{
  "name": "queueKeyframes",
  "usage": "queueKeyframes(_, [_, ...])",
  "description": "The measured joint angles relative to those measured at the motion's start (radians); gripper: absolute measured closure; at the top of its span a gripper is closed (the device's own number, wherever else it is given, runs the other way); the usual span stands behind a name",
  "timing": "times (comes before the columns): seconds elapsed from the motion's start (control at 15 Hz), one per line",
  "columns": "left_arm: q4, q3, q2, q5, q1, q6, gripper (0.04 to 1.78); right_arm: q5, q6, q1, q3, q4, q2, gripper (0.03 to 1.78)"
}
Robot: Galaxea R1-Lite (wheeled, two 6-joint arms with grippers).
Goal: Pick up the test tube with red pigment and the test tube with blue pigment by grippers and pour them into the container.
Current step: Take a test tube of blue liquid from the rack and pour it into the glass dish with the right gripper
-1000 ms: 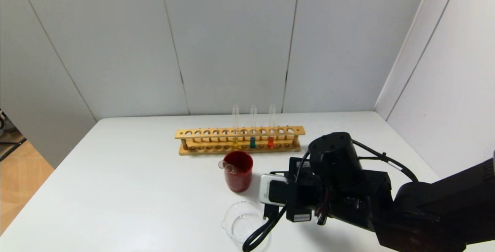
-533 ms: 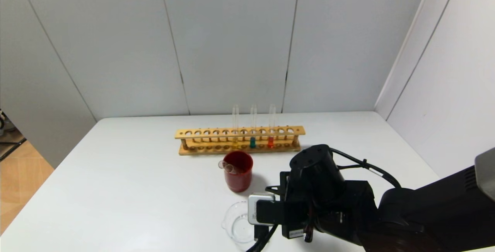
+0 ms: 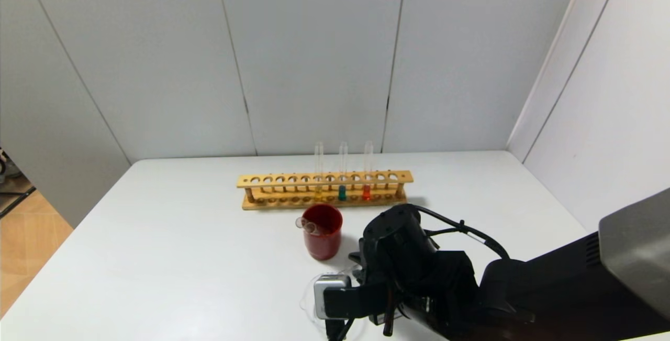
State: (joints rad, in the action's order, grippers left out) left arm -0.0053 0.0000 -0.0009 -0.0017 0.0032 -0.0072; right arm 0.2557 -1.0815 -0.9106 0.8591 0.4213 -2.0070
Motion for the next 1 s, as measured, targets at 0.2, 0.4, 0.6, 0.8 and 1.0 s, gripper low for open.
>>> queueKeyframes(0.2, [0.0, 0.0, 0.0, 0.0, 0.0, 0.0, 0.07, 0.037, -0.045, -0.015, 0.043, -0.087, -0.008, 1.42])
queueKeyframes(0.4, [0.0, 0.0, 0.0, 0.0, 0.0, 0.0, 0.07, 0.08, -0.054, -0.016, 0.082, -0.156, -0.013, 1.42])
queueKeyframes(0.6, [0.0, 0.0, 0.0, 0.0, 0.0, 0.0, 0.07, 0.109, -0.104, -0.016, 0.115, -0.171, -0.015, 1.42])
queueKeyframes(0.8, [0.0, 0.0, 0.0, 0.0, 0.0, 0.0, 0.07, 0.129, -0.134, -0.015, 0.165, -0.217, -0.023, 1.42])
queueKeyframes(1.0, [0.0, 0.0, 0.0, 0.0, 0.0, 0.0, 0.07, 0.134, -0.136, -0.016, 0.191, -0.263, -0.034, 1.42])
